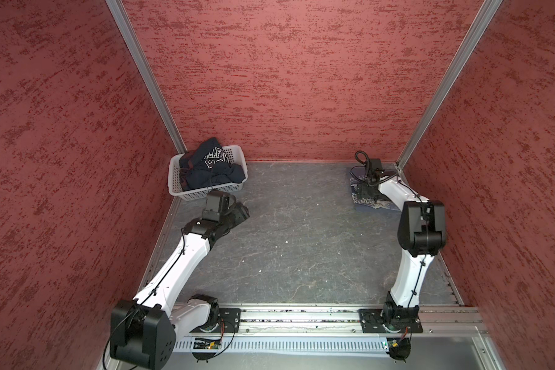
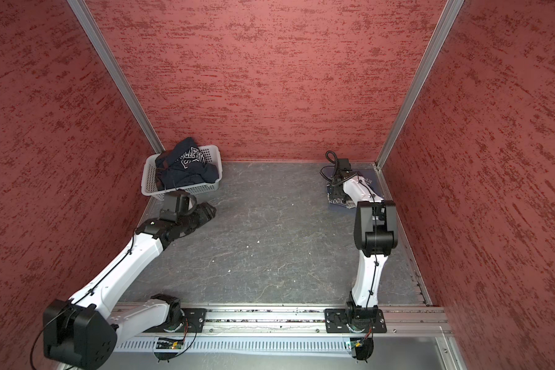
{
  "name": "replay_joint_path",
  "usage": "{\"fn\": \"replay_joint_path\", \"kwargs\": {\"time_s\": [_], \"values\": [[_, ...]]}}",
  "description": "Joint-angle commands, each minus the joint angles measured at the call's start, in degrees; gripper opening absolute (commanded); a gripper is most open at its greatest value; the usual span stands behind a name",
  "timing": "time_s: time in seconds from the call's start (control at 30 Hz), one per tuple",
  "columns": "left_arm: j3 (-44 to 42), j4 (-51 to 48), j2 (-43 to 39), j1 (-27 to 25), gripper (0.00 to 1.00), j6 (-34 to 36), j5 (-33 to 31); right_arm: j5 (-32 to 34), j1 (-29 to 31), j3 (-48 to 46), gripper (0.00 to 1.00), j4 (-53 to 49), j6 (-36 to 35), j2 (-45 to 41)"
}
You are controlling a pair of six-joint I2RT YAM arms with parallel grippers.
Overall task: Fold and stack the tank tops
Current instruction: 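Carry the tank top to the far corner with the right gripper while the left withdraws, then grasp a dark navy tank top in the basket with the left gripper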
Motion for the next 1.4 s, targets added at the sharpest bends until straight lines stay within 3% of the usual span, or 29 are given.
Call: {"fn": "replay_joint_path", "kwargs": {"time_s": [0.0,0.23,0.57,0.73,0.9,1.03,1.2,1.37], "values": [[8.7,-2.7,6.0,2.9,0.83,3.3,-2.0,-12.2,3.4,-6.9,0.98,3.4,8.2,-14.8],[31.9,-7.1,26.1,8.5,0.93,1.6,-3.7,-24.9,6.5,-29.5,0.98,16.4,18.3,-38.5],[61.3,-18.0,53.0,9.5,0.92,-0.1,-8.4,-31.0,9.0,-45.5,0.98,18.7,19.2,-52.2],[68.8,-19.2,62.2,10.1,0.75,-1.2,-8.2,-32.9,9.4,-50.6,0.98,19.4,19.9,-54.9],[74.3,-20.2,67.7,11.0,0.26,-2.0,-5.0,-29.8,9.5,-54.6,0.98,19.3,21.1,-58.0],[77.4,-21.1,67.3,11.1,0.01,-1.3,-4.4,-27.2,9.5,-56.0,0.98,18.5,21.3,-59.4],[80.8,-20.8,61.3,10.5,0.0,1.6,-3.0,-25.6,9.5,-56.3,0.98,18.4,21.8,-61.0],[88.7,-22.2,53.9,5.2,0.0,7.7,-4.1,-23.7,9.5,-56.3,0.98,18.1,21.8,-61.3]]}}
